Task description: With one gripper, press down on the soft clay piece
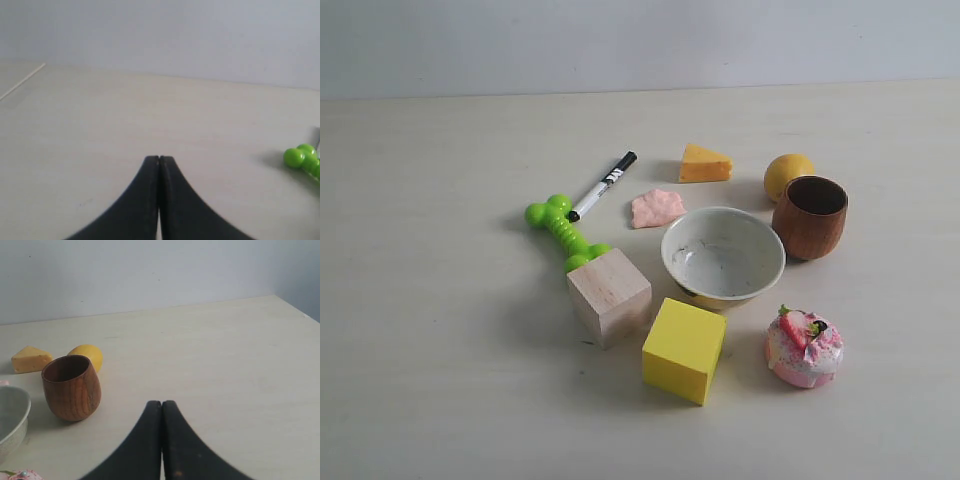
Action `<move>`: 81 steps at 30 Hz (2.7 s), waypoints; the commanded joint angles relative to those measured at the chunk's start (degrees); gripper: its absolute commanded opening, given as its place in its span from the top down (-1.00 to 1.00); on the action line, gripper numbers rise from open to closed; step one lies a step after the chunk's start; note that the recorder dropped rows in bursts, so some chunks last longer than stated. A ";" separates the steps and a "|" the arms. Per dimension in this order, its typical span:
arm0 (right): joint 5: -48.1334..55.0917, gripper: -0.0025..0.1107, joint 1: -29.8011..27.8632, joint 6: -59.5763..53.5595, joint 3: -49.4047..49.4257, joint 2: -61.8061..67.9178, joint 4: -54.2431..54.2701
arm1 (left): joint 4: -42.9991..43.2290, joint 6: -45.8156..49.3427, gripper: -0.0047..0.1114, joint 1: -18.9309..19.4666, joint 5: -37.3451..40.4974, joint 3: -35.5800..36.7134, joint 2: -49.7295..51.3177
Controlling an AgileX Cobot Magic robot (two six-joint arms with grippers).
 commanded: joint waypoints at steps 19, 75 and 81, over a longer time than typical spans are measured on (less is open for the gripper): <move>-0.39 0.96 0.14 -0.09 0.25 -0.36 -0.02 | -5.83 -1.27 0.92 -0.30 -13.49 -11.74 2.75; -0.39 0.96 0.14 -0.09 0.25 -0.36 -0.02 | -1.56 5.97 0.92 -38.81 34.86 -92.16 102.95; -0.39 0.96 0.14 -0.09 0.25 -0.36 -0.02 | 1.57 5.52 0.92 -43.06 38.21 -98.98 110.32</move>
